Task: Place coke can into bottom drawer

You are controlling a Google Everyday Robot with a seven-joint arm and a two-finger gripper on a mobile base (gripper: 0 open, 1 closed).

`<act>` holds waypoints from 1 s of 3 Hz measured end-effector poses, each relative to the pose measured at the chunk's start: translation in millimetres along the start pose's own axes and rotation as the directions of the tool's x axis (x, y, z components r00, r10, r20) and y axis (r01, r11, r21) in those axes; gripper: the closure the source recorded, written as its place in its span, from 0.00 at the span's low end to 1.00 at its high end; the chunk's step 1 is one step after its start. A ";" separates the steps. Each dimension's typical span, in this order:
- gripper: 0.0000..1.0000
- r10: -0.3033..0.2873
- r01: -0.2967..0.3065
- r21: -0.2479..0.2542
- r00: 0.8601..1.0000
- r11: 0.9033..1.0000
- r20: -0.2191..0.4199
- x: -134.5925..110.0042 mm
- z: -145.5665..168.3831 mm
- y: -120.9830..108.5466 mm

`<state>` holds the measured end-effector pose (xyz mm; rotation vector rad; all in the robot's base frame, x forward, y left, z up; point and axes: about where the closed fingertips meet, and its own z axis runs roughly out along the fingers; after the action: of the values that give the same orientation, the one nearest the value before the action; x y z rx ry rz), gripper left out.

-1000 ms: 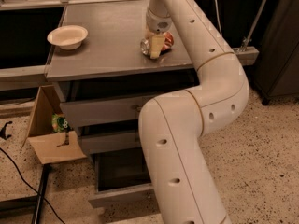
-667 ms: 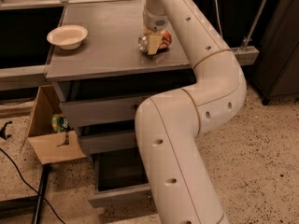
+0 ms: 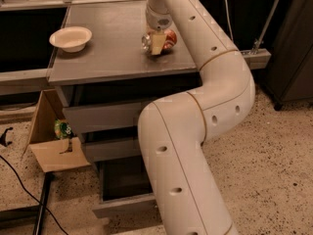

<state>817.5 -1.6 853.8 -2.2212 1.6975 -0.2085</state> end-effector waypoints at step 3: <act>1.00 -0.014 0.005 0.112 0.997 0.994 0.078 -3.2 -84.4 -5.1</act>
Offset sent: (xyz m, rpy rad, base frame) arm -0.0534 -0.0073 0.0709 0.0788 -0.0784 0.0296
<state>794.6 -12.2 934.6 -2.1281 1.5947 -0.2101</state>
